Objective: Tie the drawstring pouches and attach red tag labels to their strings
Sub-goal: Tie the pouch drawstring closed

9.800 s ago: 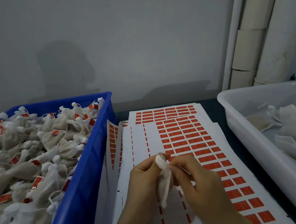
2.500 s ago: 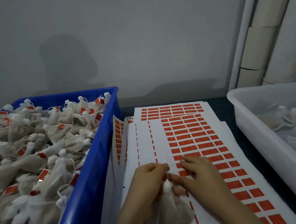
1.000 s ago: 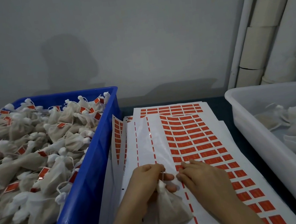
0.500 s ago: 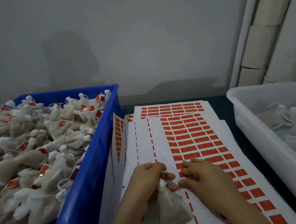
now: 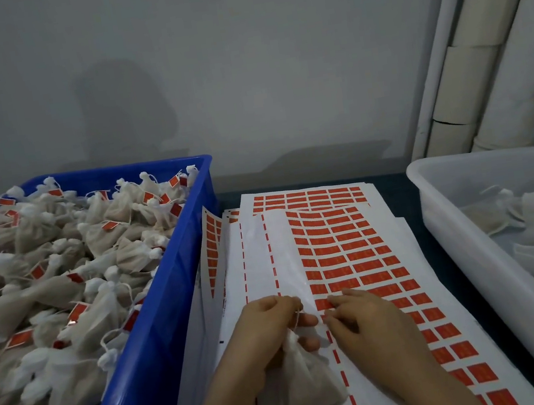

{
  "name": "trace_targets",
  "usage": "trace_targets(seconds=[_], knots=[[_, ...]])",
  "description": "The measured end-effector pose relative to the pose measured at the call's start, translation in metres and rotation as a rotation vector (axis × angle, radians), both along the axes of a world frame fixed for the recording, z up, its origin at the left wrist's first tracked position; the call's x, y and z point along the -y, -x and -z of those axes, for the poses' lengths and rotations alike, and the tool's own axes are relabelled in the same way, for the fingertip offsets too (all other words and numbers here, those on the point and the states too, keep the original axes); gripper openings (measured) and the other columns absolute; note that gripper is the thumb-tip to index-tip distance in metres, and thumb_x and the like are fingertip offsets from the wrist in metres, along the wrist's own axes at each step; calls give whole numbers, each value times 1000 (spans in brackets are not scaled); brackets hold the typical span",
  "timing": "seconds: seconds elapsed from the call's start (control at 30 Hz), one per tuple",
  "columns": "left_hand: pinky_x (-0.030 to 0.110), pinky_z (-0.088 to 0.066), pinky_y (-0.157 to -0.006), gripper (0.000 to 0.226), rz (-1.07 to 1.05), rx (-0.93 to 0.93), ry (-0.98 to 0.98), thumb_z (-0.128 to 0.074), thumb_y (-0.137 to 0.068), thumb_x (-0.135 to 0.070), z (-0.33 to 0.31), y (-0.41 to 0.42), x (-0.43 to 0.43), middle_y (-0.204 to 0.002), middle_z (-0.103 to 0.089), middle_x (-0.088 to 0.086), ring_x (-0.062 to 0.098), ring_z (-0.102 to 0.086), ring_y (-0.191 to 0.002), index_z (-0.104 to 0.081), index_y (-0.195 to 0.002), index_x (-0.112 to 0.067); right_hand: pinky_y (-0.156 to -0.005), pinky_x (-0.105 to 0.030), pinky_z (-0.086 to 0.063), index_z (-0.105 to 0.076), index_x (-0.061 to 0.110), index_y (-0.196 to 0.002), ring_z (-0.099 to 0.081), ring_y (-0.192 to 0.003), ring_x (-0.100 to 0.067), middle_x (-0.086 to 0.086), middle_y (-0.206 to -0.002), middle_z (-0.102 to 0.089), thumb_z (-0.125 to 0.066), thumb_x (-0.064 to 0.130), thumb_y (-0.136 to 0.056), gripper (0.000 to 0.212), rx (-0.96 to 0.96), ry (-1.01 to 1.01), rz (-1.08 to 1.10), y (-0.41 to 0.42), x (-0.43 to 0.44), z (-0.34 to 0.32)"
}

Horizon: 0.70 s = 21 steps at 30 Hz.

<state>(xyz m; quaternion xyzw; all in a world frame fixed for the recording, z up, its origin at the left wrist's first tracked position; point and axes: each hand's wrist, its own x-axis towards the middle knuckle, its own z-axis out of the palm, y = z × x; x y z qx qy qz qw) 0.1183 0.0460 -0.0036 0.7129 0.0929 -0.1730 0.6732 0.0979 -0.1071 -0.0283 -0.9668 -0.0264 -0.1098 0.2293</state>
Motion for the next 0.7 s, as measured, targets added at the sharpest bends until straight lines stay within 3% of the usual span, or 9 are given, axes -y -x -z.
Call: trace_targets(seconds=[0.17, 0.27, 0.4, 0.47, 0.57, 0.7], knots=[[29, -60, -66, 15, 47, 131, 64, -62, -84, -33, 2, -1, 3, -82, -76, -6, 14, -73, -75, -72, -84, -22, -76, -5, -32, -65, 25, -96, -55, -77, -1, 8, -102, -67, -53, 35, -86, 18, 40, -134, 36, -6, -2, -2], [31, -59, -65, 14, 77, 121, 185, -63, -83, -30, -3, 0, 4, -86, -76, -2, 18, -73, -80, -72, -89, -21, -58, -2, -29, -65, 19, -89, -50, -61, 1, 11, -80, -60, -57, 26, -85, 11, 51, -296, 121, -7, 2, -4], [32, -57, -63, 24, 104, 74, 301, -72, -69, -34, -7, 2, 5, -86, -76, 1, 18, -73, -79, -74, -88, -19, -56, -8, -31, -60, 25, -77, -52, -64, -2, 14, -71, -55, -55, 26, -86, 10, 103, -475, 196, -7, 11, -8], [32, -57, -63, 29, 137, 67, 347, -73, -65, -35, -9, 2, 4, -88, -76, 2, 16, -72, -79, -75, -89, -19, -58, -7, -31, -55, 30, -78, -51, -65, -1, 14, -75, -53, -53, 30, -87, 8, 120, -552, 237, -7, 12, -11], [27, -57, -59, 19, 173, 88, 393, -69, -70, -32, -10, 2, 3, -84, -76, -2, 13, -72, -76, -76, -84, -21, -62, -12, -36, -53, 32, -74, -54, -71, -4, 19, -80, -56, -51, 40, -84, 14, 115, -679, 275, -7, 15, -17], [29, -58, -60, 17, 133, 122, 484, -62, -83, -24, -12, 1, 2, -76, -76, 0, 15, -72, -69, -76, -74, -21, -52, -11, -39, -58, 34, -63, -62, -63, -5, 23, -64, -61, -44, 55, -71, 27, 132, -800, 272, -3, 15, -28]])
